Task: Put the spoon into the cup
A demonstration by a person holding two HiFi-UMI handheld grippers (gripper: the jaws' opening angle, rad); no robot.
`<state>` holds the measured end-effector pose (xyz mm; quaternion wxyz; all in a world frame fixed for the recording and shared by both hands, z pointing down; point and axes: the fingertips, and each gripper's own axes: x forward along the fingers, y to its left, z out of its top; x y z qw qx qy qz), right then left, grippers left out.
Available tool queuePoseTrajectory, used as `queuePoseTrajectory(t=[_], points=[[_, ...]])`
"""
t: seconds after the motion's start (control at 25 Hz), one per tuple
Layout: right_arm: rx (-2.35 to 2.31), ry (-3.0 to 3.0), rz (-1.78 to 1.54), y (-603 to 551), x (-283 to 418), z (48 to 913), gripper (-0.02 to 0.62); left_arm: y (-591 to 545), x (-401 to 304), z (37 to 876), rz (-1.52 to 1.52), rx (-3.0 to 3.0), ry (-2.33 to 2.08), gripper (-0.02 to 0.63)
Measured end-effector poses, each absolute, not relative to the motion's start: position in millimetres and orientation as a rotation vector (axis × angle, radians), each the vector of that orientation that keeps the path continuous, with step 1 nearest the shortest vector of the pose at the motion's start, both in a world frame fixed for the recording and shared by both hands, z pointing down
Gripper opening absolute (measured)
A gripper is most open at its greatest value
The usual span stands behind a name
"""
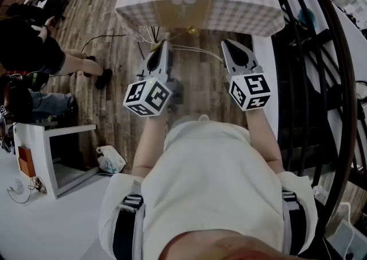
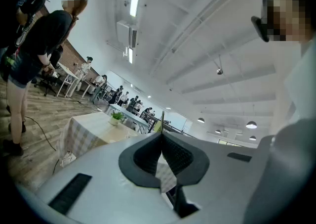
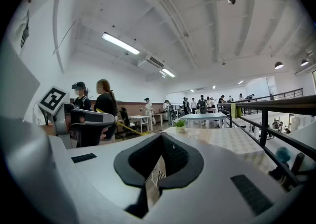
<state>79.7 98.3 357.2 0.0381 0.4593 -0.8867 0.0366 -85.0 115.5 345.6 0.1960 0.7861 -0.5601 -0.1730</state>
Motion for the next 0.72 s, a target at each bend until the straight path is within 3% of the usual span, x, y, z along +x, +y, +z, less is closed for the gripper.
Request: queuePoseTrajectory(t=[0.72], points=[[1.388, -2.772, 0.159, 102.5, 77.3, 357.2, 0.000, 122.6, -78.3, 348.0, -0.502, 2.184, -1.551, 0.005]])
